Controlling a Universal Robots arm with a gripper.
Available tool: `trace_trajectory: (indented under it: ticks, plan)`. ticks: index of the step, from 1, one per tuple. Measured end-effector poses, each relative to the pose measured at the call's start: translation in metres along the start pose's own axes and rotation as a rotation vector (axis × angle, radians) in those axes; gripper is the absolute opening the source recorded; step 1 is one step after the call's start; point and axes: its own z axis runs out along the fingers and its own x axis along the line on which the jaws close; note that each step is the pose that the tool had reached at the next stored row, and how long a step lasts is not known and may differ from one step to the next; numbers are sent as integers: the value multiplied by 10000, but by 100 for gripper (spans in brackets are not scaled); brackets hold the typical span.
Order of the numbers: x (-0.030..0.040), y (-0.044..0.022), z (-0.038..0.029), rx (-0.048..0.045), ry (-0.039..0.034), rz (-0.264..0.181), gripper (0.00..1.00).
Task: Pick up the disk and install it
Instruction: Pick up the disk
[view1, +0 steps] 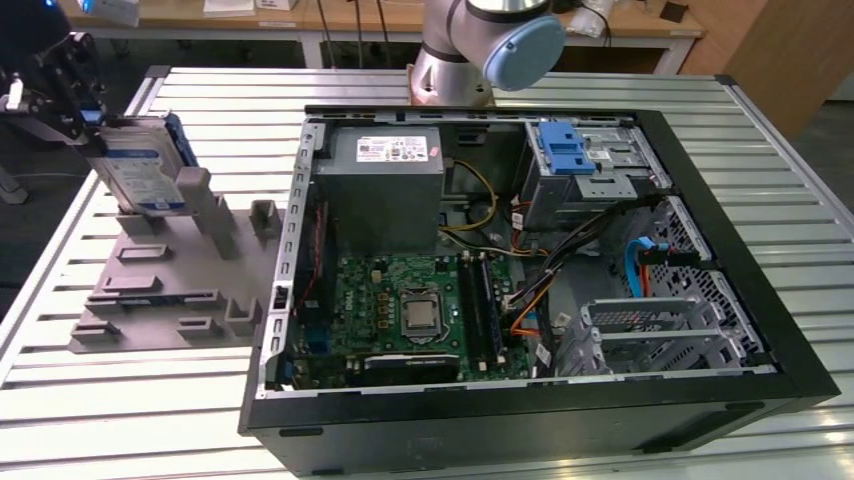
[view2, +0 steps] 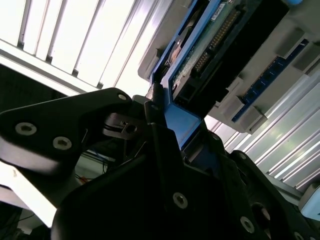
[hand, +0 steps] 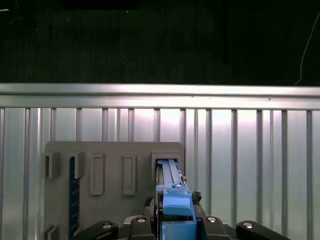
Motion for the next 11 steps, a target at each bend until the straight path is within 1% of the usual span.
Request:
trace_trajectory:
  ticks: [6,11]
  plan:
    - [-2,1,-91,0,0,0,36]
    - [-2,1,-97,1,0,0,36]
